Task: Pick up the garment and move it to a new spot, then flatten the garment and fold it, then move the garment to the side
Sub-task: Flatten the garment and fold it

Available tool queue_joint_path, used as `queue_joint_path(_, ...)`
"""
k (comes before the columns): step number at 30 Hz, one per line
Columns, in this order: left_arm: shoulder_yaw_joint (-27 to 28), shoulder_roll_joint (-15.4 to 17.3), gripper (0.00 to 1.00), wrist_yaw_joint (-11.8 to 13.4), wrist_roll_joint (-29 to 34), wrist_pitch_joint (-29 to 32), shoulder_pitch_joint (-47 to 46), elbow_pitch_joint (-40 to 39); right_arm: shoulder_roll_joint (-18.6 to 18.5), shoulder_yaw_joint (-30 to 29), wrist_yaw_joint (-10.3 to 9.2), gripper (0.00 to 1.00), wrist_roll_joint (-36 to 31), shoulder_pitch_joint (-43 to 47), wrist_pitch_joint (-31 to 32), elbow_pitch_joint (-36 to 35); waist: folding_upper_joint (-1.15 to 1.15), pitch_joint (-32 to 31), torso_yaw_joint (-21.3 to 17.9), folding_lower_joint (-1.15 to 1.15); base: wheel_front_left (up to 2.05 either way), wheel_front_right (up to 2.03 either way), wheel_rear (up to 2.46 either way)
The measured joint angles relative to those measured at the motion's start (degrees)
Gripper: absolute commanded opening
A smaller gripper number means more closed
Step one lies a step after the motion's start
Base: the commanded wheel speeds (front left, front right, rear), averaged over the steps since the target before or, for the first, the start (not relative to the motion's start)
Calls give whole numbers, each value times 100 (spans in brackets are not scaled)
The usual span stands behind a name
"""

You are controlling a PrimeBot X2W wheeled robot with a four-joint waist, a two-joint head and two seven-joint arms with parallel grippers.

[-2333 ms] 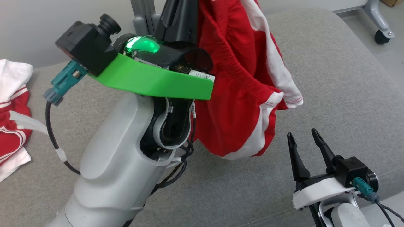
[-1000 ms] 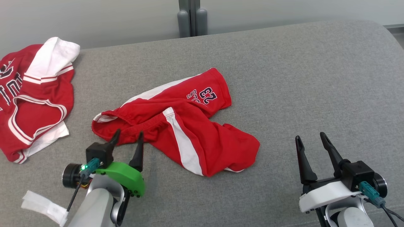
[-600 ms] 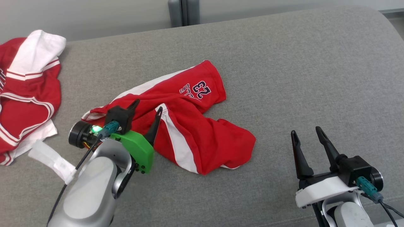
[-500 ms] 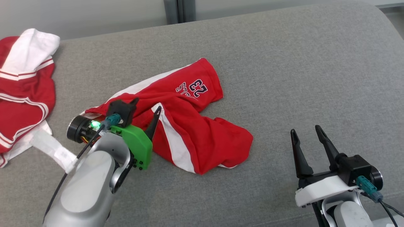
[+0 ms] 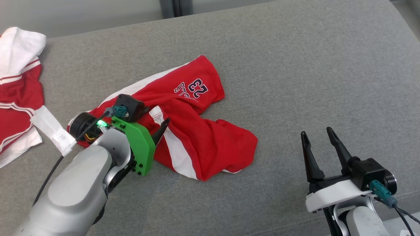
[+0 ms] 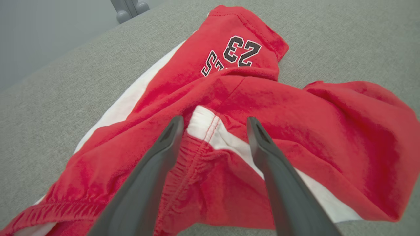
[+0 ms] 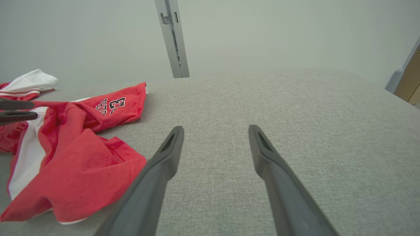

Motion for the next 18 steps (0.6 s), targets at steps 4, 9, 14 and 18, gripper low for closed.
queue_joint_path(4,-430,125,100,0,-422,157,-263,20,0,65,0,100,-42,-30,0,5,0,37,5,0,0,0,0)
queue_joint_path(9,-844,310,100,0,-904,215,-583,113,0,109,0,100,-85,-108,0,13,0,91,-35,0,0,0,0)
queue_joint_path(14,-1138,427,100,0,-1140,108,-889,346,0,116,0,100,-111,-109,-1,13,0,147,-74,0,0,0,0)
queue_joint_path(18,-1430,438,81,0,-1433,122,-974,445,0,121,0,100,-131,-105,0,13,0,159,-90,0,0,0,0)
